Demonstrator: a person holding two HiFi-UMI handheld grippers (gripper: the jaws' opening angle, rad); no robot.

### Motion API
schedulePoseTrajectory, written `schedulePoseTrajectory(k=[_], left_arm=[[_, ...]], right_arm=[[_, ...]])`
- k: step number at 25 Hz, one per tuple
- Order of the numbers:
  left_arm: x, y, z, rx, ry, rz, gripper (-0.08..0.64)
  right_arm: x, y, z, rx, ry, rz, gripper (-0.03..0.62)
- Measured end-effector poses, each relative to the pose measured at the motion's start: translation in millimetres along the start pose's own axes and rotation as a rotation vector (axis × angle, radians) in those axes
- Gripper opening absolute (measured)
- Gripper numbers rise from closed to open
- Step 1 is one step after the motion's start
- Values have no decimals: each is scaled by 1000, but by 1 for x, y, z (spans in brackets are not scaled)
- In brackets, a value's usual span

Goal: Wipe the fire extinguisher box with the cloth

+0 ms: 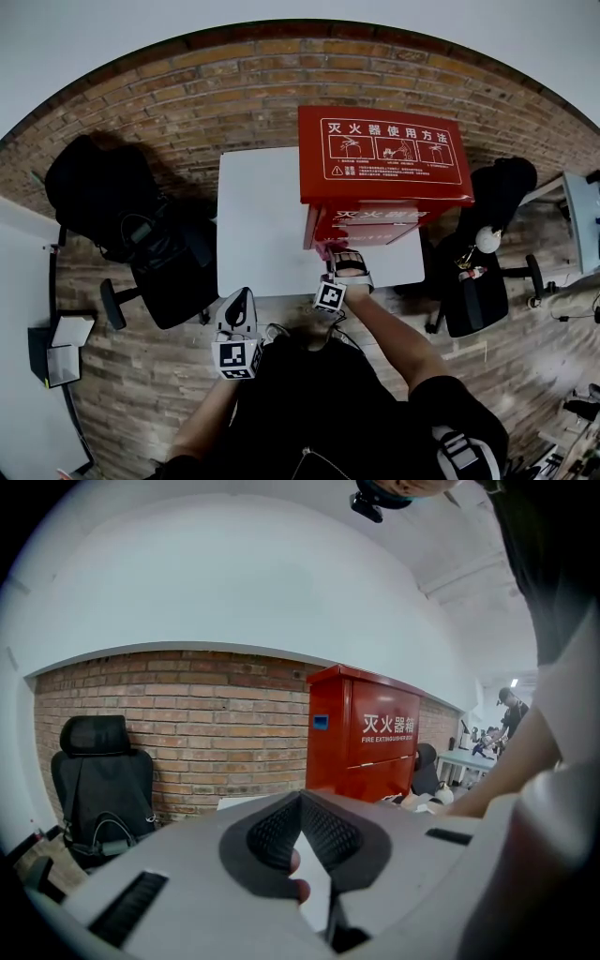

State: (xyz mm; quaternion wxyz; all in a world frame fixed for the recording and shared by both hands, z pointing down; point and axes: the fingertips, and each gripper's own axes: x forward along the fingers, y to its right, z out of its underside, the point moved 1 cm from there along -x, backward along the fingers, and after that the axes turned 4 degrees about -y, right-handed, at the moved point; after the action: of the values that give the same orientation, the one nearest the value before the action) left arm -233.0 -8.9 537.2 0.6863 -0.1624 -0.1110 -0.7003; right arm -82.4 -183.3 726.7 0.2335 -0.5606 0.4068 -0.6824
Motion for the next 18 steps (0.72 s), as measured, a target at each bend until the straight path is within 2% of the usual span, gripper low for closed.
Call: schedulePoseTrajectory(k=[5, 8, 12, 15, 18], left_arm=[[-1, 3, -4, 6, 17, 18, 21], [-2, 2, -6, 3, 20, 23, 21], [-4, -2, -3, -4, 11, 20, 21], [-4, -3, -5, 0, 22, 33, 21], [-4, -4, -6, 7, 18, 38, 21]], right_arm=[[-10, 15, -5, 31, 27, 33, 123], [-9, 12, -1, 32, 1, 30, 123], [-23, 32, -6, 54, 15, 52, 123], [-24, 29, -3, 61, -8, 36, 123], [-29, 40, -2, 52, -15, 72, 123]])
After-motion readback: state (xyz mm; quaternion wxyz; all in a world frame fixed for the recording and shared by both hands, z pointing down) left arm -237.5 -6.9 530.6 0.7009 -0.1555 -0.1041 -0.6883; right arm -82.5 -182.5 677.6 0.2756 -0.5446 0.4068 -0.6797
